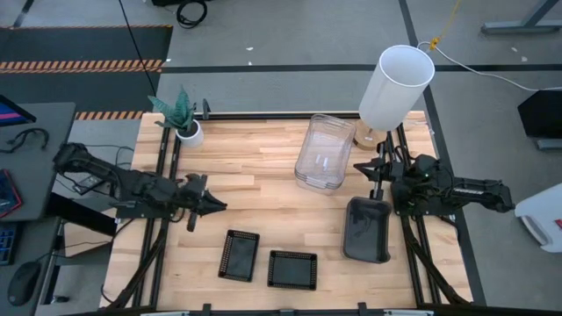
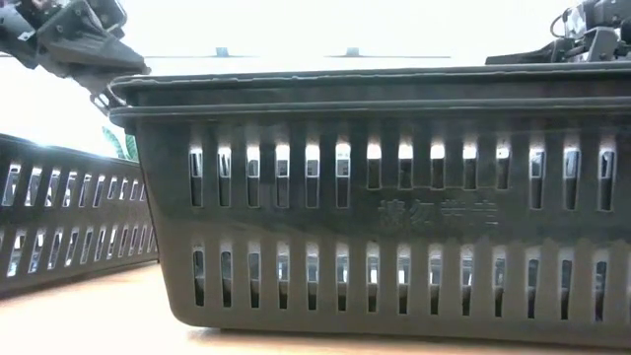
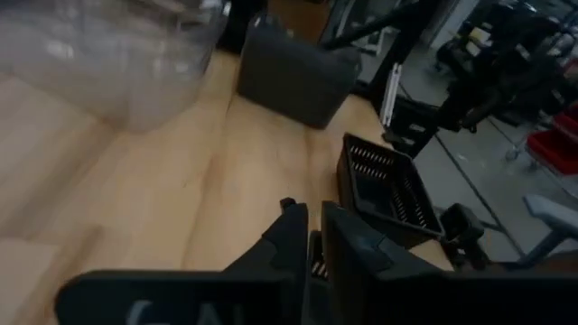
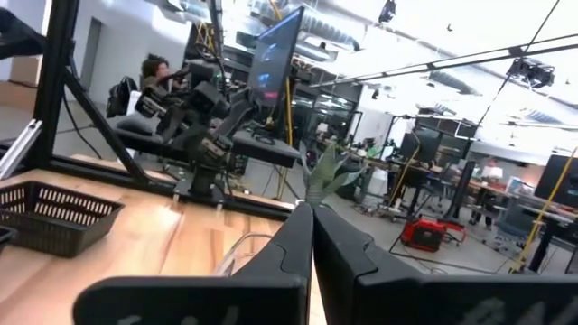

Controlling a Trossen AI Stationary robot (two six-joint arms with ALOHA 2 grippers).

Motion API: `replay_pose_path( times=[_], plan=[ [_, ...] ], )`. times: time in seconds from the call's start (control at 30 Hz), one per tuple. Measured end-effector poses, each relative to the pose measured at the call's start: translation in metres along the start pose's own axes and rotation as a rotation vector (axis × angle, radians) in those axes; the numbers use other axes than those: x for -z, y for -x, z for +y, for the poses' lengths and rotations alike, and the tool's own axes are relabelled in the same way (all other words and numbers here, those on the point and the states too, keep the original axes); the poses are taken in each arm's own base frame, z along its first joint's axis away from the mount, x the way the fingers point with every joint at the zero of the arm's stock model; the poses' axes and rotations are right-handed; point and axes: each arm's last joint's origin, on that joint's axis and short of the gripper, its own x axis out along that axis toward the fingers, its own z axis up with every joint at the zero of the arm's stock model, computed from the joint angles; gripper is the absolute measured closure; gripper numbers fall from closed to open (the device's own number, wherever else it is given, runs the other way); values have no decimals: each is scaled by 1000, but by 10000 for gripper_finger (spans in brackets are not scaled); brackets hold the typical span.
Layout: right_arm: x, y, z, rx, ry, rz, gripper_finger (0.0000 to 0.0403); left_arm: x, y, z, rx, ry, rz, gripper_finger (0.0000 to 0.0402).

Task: Stack baskets by color
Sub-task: Stack the left black basket on top of the right black basket

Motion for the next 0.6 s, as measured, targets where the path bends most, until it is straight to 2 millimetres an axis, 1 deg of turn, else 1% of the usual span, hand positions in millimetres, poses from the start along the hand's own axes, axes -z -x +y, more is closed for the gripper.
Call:
replay_pose_path(
  times=[0.1, 0.2, 0.4, 0.5, 0.6],
  plan=[
    [0, 0, 0, 0, -1, 0, 386, 2, -9, -2, -24, 71, 57, 355],
    [0, 0, 0, 0, -3, 0, 384, 3, -20, -6, -9, 121, 142, 356],
    [0, 0, 0, 0, -3, 0, 383, 2, -45, -22, -32, 70, 307, 356],
    [0, 0, 0, 0, -3, 0, 383, 4, -57, -29, -81, 35, 356, 338],
    [0, 0, 0, 0, -3, 0, 383, 4, -68, -34, -131, -3, 425, 305]
  ],
)
